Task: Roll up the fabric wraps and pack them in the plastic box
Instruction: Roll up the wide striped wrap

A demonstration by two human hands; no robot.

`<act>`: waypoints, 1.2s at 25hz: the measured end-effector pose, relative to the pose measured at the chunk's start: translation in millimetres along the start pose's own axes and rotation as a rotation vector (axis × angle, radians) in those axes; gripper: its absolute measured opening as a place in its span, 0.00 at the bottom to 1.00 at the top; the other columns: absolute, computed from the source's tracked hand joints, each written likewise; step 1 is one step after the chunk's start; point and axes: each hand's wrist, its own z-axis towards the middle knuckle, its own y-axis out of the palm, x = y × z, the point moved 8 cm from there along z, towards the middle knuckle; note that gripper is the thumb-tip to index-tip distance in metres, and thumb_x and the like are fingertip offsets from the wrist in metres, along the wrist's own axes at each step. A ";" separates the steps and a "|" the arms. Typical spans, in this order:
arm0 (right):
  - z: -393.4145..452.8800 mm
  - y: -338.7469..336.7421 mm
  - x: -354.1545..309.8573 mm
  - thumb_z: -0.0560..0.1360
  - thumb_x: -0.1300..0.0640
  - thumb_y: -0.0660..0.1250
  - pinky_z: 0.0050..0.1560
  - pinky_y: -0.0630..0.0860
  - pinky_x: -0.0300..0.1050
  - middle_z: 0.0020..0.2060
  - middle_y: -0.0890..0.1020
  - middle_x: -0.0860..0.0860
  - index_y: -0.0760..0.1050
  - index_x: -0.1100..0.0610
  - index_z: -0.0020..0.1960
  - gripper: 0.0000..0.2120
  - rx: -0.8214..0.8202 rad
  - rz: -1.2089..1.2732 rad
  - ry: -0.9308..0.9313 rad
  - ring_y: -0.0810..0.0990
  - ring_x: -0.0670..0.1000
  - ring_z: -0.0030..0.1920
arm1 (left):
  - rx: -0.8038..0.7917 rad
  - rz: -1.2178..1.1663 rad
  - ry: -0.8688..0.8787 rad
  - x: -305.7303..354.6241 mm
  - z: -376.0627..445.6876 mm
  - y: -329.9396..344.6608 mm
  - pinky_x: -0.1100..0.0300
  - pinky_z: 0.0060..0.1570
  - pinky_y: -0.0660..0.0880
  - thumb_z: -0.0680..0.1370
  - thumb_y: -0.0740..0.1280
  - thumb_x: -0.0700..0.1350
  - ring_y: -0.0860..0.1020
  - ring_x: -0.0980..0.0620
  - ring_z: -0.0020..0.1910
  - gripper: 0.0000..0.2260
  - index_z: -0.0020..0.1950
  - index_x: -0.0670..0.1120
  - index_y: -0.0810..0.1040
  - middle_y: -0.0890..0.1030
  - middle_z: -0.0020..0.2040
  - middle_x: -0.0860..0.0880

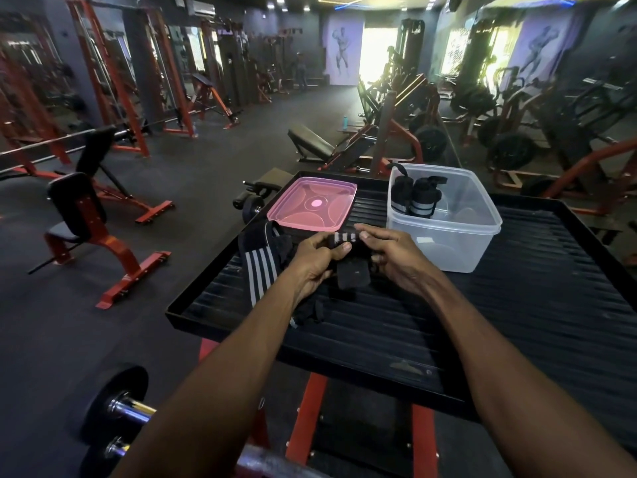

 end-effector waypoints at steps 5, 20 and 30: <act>0.8 3.3 12.9 0.83 0.56 0.61 0.44 0.78 0.51 0.46 0.83 0.61 0.78 0.65 0.59 0.13 -0.019 -0.034 0.120 0.81 0.57 0.43 | -0.009 0.070 0.008 -2.5 2.9 -1.1 0.48 0.55 0.79 0.73 0.74 0.34 0.83 0.49 0.46 0.12 0.51 0.49 0.82 0.85 0.45 0.48; -2.3 3.5 12.7 0.82 0.56 0.64 0.41 0.80 0.52 0.46 0.83 0.62 0.73 0.67 0.62 0.16 -0.050 -0.065 0.149 0.85 0.60 0.46 | -0.022 0.219 0.141 8.6 -4.0 4.2 0.55 0.38 0.79 0.73 0.75 0.35 0.81 0.49 0.40 0.11 0.51 0.47 0.83 0.84 0.45 0.45; -0.2 -5.0 -4.1 0.78 0.71 0.65 0.58 0.77 0.62 0.50 0.80 0.62 0.78 0.58 0.54 0.11 0.056 -0.050 -0.083 0.79 0.58 0.50 | -0.092 0.115 -0.011 2.8 -11.7 11.6 0.60 0.35 0.77 0.76 0.73 0.43 0.78 0.51 0.36 0.08 0.52 0.40 0.81 0.82 0.42 0.45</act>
